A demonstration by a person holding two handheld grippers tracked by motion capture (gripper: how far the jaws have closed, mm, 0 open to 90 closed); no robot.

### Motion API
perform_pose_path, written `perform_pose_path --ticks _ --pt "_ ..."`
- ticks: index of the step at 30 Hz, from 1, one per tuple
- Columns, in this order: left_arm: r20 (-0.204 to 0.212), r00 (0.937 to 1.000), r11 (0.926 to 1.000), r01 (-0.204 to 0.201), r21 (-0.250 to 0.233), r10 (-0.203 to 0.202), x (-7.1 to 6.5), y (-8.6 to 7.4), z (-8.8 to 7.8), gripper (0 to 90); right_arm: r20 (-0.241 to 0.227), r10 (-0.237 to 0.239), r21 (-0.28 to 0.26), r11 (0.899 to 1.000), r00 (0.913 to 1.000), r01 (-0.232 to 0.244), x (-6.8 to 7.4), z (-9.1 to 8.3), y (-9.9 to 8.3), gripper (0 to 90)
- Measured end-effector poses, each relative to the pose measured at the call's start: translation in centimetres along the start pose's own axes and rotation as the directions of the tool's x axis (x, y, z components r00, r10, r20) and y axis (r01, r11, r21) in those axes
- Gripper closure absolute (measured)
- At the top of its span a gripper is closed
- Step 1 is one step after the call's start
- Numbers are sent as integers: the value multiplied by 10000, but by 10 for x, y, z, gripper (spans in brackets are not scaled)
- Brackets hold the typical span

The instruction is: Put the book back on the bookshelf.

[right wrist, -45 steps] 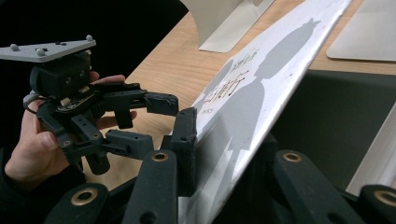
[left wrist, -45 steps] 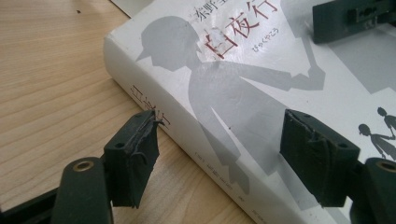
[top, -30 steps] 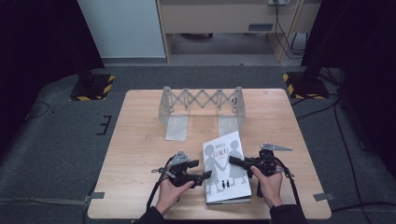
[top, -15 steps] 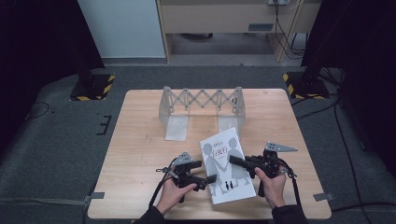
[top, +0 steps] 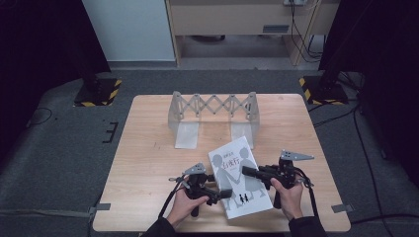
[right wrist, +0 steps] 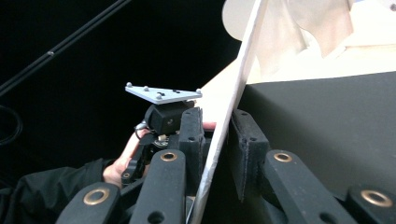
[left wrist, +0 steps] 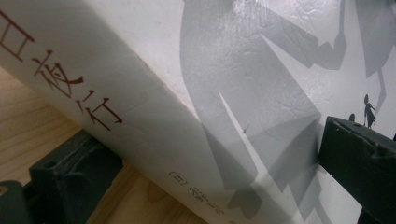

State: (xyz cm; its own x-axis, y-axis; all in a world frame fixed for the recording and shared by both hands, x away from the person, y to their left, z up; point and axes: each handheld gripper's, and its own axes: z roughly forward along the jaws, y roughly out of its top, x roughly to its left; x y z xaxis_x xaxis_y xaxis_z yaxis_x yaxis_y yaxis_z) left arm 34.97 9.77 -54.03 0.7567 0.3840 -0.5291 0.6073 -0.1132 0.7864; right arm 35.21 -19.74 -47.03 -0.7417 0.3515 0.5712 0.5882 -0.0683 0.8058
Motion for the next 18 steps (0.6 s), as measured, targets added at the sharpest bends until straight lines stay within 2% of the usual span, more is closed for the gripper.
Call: perform_pose_path --ticks 3,9,12,13,17,18 --pt "-31 9997 9997 223 59 -223 3 -2 1 0 109 337 62 9994 9994 -338 -8 1 -2 760" --pt "-15 9976 9967 696 423 -696 5 -3 3 0 364 465 301 9984 9983 -476 -14 1 -3 747" --pt "80 9923 9892 1227 800 -1237 8 -4 5 0 698 369 423 9983 9969 -400 -17 2 -4 734" --pt "92 9921 9892 1238 785 -1249 8 -4 5 1 880 258 498 9983 9958 -302 -17 2 -5 730" --pt "36 9916 9889 1284 746 -1290 7 -5 5 5 1036 24 553 9984 9946 -82 -19 1 -5 719" --pt "20 9912 9886 1322 722 -1327 7 -5 5 6 1272 -271 478 9986 9915 212 -19 0 -5 693"
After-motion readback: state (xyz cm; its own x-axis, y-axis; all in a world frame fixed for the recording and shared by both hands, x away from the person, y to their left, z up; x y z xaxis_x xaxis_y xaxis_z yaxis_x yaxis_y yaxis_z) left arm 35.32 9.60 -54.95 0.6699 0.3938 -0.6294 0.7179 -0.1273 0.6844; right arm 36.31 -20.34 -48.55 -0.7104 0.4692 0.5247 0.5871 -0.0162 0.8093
